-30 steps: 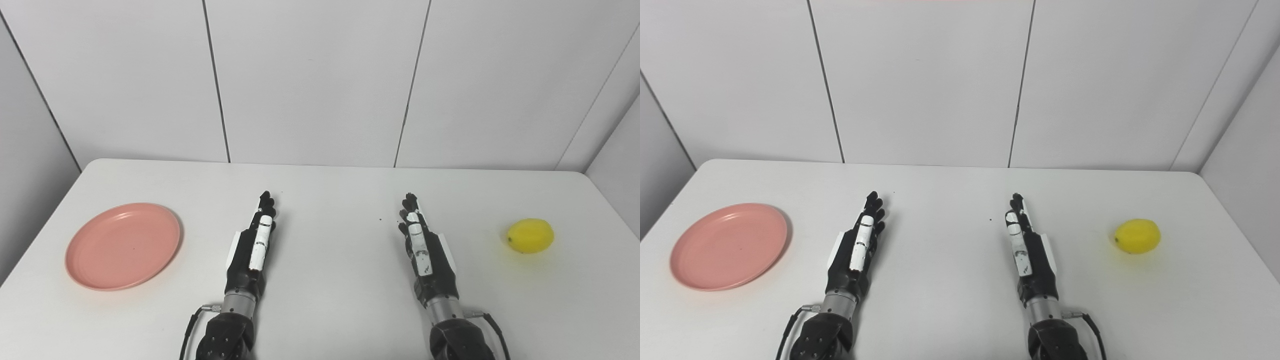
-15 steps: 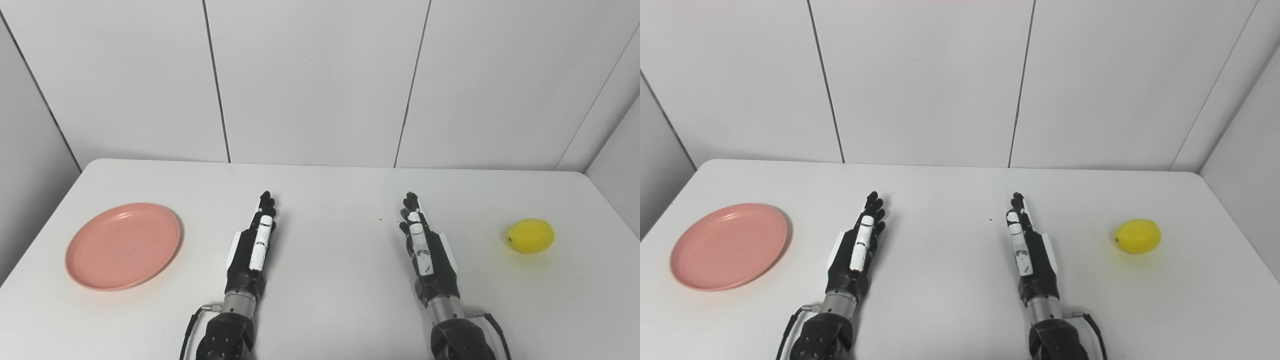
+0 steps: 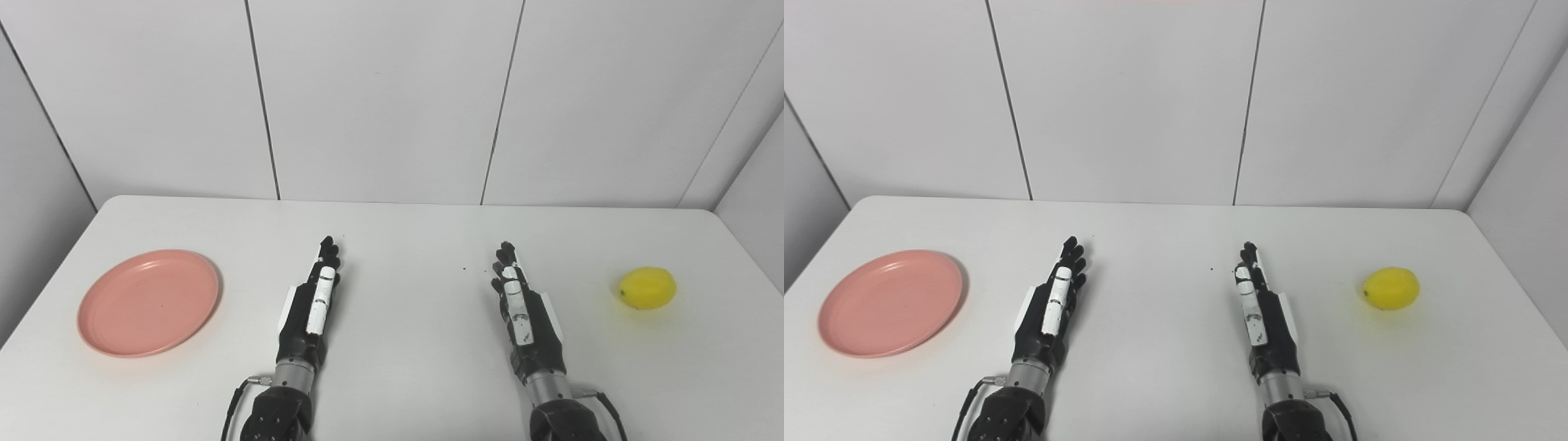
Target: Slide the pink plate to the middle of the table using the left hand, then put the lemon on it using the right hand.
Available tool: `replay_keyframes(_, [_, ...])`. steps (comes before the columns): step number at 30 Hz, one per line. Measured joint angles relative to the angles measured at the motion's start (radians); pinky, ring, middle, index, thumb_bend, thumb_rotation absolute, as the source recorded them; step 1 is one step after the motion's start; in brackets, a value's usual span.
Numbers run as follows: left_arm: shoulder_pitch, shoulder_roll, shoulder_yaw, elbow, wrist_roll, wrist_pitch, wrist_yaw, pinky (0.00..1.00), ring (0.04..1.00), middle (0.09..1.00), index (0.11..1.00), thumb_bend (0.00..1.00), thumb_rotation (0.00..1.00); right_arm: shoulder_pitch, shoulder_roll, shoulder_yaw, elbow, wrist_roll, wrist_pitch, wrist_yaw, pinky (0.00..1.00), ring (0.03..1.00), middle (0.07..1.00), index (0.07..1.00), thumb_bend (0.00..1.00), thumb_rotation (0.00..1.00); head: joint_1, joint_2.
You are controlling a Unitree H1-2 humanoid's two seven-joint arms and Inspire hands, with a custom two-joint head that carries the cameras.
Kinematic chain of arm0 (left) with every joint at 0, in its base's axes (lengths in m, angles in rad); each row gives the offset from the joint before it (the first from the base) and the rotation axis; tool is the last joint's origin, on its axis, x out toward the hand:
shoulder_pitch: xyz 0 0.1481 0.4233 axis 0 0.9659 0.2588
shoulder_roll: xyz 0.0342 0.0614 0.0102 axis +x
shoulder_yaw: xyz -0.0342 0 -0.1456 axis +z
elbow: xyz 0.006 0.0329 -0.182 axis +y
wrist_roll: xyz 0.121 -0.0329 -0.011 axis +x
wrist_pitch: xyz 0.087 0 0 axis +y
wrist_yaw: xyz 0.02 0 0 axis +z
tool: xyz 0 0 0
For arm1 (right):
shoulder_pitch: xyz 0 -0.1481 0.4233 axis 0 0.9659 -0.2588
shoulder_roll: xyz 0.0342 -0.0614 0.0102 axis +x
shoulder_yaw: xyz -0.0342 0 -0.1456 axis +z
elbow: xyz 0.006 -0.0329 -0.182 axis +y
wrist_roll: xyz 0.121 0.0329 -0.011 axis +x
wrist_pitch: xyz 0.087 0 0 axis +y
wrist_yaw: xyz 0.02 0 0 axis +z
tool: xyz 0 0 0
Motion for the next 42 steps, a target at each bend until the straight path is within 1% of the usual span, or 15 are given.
replay_keyframes(5, [0.0,0.0,-0.001,0.001,0.0,0.0,0.0,1.0,1.0,1.0,1.0,0.48,1.0,0.0,-0.003,0.0,0.002,0.0,0.0,0.0,1.0,1.0,1.0,0.991,0.73,1.0,0.023,-0.011])
replay_keyframes(12, [0.0,-0.002,-0.01,0.003,0.007,0.0,0.002,1.0,1.0,1.0,1.0,0.53,1.0,0.001,-0.016,-0.001,0.002,0.0,0.0,0.002,1.0,1.0,1.0,0.993,0.71,1.0,0.092,-0.035])
replay_keyframes(13, [0.0,-0.003,-0.011,0.003,0.011,-0.001,0.003,1.0,1.0,1.0,1.0,0.53,1.0,0.002,-0.018,-0.002,0.002,0.002,0.0,0.003,1.0,1.0,1.0,0.998,0.71,1.0,0.156,-0.052])
replay_keyframes(15, [-0.001,-0.01,-0.01,0.009,0.02,-0.006,0.01,1.0,1.0,1.0,1.0,0.54,1.0,0.006,-0.026,-0.007,0.002,0.01,-0.001,0.008,1.0,1.0,0.998,0.994,0.71,1.0,0.157,-0.052])
replay_keyframes(16, [-0.003,-0.015,-0.009,0.013,0.021,-0.009,0.016,1.0,1.0,1.0,1.0,0.54,1.0,0.009,-0.028,-0.012,0.002,0.017,-0.002,0.012,1.0,1.0,0.996,0.991,0.71,1.0,0.193,-0.067])
replay_keyframes(18, [-0.005,-0.023,-0.009,0.019,0.022,-0.017,0.021,1.0,1.0,1.0,1.0,0.54,1.0,0.014,-0.031,-0.018,0.004,0.024,-0.002,0.015,1.0,1.0,0.995,0.989,0.71,1.0,0.193,-0.067])
replay_keyframes(19, [-0.006,-0.028,-0.009,0.022,0.023,-0.019,0.022,1.0,1.0,1.0,1.0,0.55,1.0,0.015,-0.032,-0.024,0.006,0.029,-0.006,0.018,1.0,1.0,0.989,0.982,0.68,1.0,0.193,-0.067])
replay_keyframes(20, [-0.007,-0.032,-0.011,0.028,0.026,-0.022,0.024,1.0,1.0,1.0,1.0,0.55,1.0,0.015,-0.033,-0.032,0.013,0.041,-0.015,0.023,1.0,1.0,0.987,0.979,0.67,1.0,0.289,-0.098])
replay_keyframes(21, [-0.01,-0.036,-0.013,0.036,0.032,-0.028,0.025,1.0,1.0,1.0,1.0,0.55,1.0,0.015,-0.035,-0.043,0.025,0.055,-0.032,0.027,1.0,1.0,0.983,0.977,0.66,1.0,0.33,-0.115])
replay_keyframes(25, [-0.025,-0.052,-0.017,0.069,0.067,-0.081,0.056,1.0,1.0,1.0,1.0,0.53,1.0,0.011,-0.047,-0.064,0.038,0.08,-0.086,0.039,1.0,1.0,0.99,0.989,0.63,1.0,0.376,-0.129])
replay_keyframes(28, [-0.038,-0.061,-0.018,0.094,0.086,-0.117,0.075,1.0,1.0,1.0,1.0,0.5,1.0,0.009,-0.06,-0.063,0.044,0.081,-0.093,0.051,1.0,1.0,0.998,0.997,0.65,1.0,0.376,-0.129])
replay_keyframes(29, [-0.043,-0.065,-0.015,0.1,0.086,-0.127,0.079,1.0,1.0,1.0,1.0,0.49,1.0,0.009,-0.067,-0.061,0.044,0.086,-0.093,0.062,1.0,1.0,0.999,0.999,0.65,1.0,0.405,-0.146])
replay_keyframes(35, [-0.062,-0.075,0.013,0.117,0.091,-0.13,0.118,0.99,0.988,0.996,0.989,0.53,1.0,0.009,-0.093,-0.051,0.042,0.098,-0.091,0.097,1.0,1.0,1.0,1.0,0.65,1.0,0.424,-0.152])
replay_keyframes(39, [-0.083,-0.073,0.035,0.139,0.142,-0.13,0.195,0.89,0.909,0.929,0.919,0.53,1.0,0.012,-0.095,-0.051,0.037,0.097,-0.089,0.104,1.0,1.0,1.0,1.0,0.64,1.0,0.436,-0.158])
replay_keyframes(42, [-0.108,-0.057,0.047,0.164,0.141,-0.154,0.212,0.89,0.908,0.928,0.921,0.51,1.0,0.013,-0.097,-0.051,0.034,0.097,-0.088,0.109,1.0,1.0,1.0,1.0,0.64,1.0,0.446,-0.156])
